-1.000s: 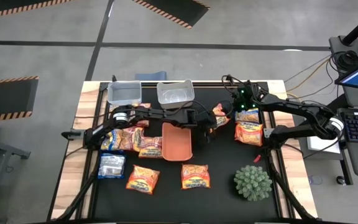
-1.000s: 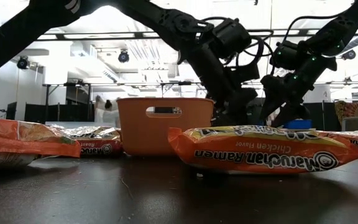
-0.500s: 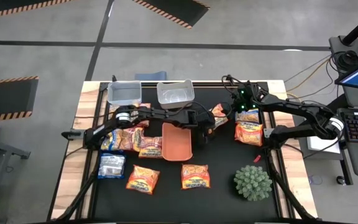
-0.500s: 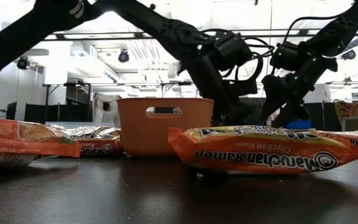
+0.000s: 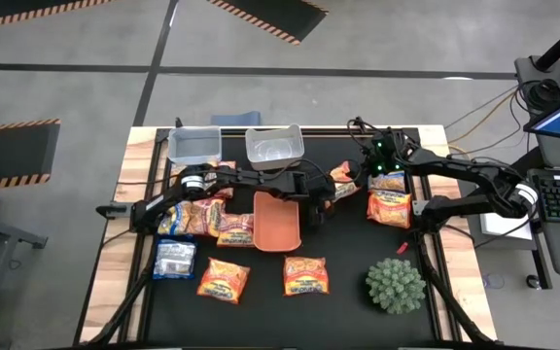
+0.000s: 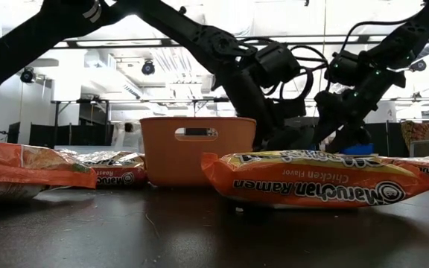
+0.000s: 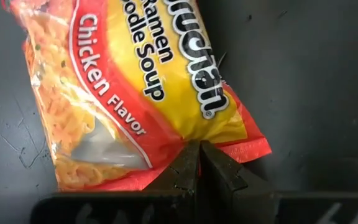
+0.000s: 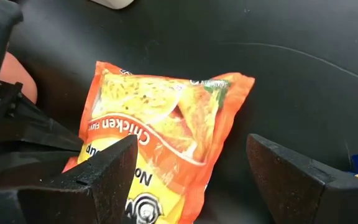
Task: Sort Maruchan noodles
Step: Put the orange bag into the white bin
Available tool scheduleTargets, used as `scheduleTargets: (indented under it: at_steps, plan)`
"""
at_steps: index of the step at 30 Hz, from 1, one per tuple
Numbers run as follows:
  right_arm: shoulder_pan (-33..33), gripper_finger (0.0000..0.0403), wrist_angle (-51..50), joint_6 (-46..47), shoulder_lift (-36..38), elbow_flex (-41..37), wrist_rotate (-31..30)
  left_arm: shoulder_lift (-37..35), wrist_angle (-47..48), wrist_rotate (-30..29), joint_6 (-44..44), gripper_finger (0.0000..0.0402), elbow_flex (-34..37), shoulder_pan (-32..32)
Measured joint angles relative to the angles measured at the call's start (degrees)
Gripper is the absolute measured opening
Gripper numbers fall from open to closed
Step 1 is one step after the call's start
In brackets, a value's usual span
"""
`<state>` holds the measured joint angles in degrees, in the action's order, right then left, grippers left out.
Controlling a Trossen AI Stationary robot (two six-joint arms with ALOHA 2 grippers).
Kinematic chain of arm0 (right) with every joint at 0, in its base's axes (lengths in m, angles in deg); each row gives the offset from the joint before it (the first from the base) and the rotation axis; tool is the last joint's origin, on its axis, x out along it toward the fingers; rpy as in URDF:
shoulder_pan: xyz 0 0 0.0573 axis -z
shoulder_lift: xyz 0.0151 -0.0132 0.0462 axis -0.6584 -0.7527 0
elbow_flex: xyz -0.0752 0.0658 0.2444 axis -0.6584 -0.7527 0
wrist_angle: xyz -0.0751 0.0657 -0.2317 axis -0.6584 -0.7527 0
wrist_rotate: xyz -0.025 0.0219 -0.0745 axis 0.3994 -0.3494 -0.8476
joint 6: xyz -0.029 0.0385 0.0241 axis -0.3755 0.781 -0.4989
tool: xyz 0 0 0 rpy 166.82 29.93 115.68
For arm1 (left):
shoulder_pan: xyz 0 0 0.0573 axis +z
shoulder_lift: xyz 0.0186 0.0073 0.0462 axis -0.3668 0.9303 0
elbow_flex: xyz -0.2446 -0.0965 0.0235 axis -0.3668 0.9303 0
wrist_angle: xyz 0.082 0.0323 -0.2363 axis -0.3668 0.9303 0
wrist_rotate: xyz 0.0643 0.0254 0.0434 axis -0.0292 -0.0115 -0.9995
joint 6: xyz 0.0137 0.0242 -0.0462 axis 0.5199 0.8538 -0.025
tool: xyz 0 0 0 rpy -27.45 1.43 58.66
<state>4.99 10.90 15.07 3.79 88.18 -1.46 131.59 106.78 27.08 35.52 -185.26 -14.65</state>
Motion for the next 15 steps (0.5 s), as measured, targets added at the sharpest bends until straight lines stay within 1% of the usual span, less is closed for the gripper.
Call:
scheduleTargets:
  at_steps: [9,15]
  plan:
    - [0.01,0.0290,0.47,0.17,0.00,-0.80,0.00,-0.02,-1.82,-0.10,-0.53,0.0000,1.47,0.20]
    - [0.01,0.0290,0.49,1.84,0.00,-1.06,0.00,-0.04,-2.67,-0.09,-0.66,0.0000,1.85,0.26]
